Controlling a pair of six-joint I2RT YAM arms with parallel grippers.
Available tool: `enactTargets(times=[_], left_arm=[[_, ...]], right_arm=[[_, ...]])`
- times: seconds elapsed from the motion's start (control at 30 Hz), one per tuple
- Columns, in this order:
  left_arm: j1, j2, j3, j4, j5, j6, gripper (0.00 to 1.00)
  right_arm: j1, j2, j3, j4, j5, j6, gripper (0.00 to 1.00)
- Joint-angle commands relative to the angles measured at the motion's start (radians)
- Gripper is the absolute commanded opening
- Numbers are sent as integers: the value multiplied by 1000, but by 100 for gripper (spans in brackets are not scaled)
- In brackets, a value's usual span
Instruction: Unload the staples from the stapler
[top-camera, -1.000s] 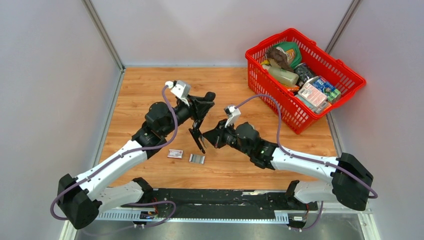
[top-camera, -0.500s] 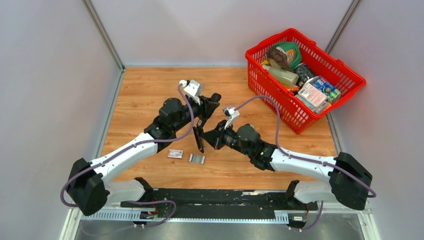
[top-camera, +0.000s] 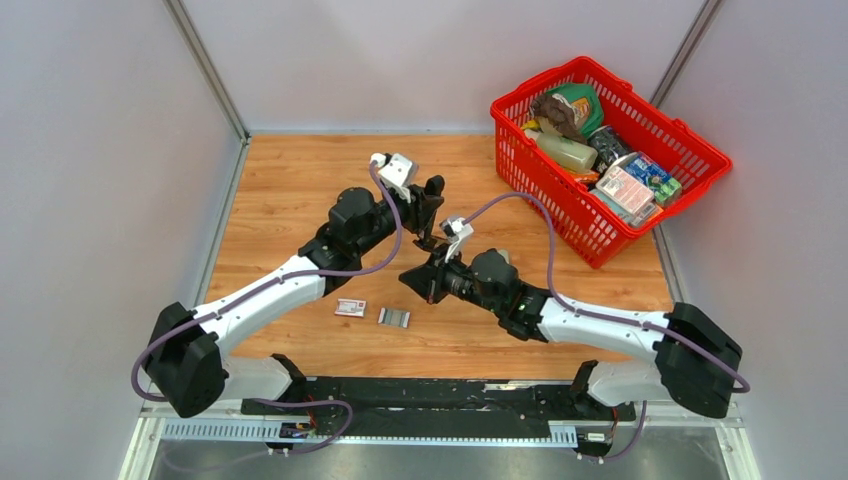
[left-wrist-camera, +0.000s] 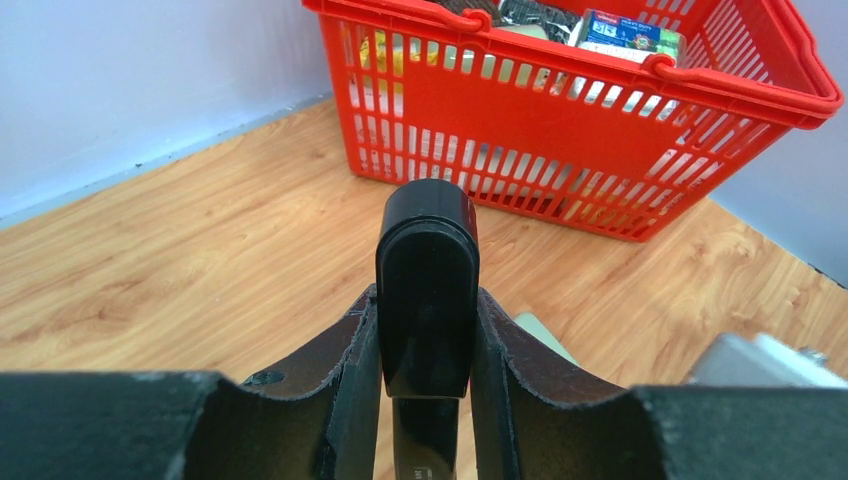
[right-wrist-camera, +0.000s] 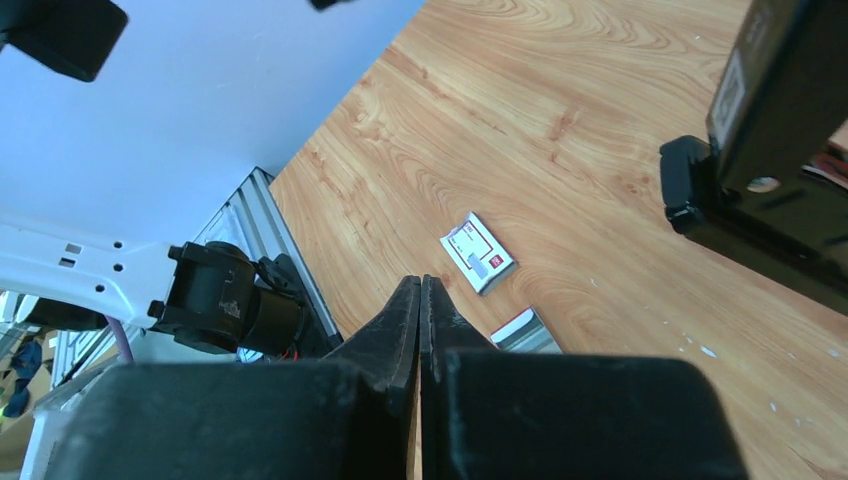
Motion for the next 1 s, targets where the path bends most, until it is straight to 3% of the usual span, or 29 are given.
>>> enactTargets(times=[0.0, 0.17, 0.33, 0.7, 0.97], left_arm=[[-5, -22, 74, 83, 5, 30, 0], [-5, -59, 69, 53, 11, 33, 0], [-5, -85, 99, -34, 35, 19, 0], [-6, -169, 129, -163, 120, -85, 0], [-5, -185, 117, -157, 143, -133, 0]], right_arm=[[6, -119, 48, -116, 83, -71, 0], [3, -248, 79, -357, 279, -148, 0], [-26, -331, 73, -425, 381, -208, 0], [-118, -224, 117, -371, 333, -287, 0], [-160, -115, 119, -289, 218, -269, 0]])
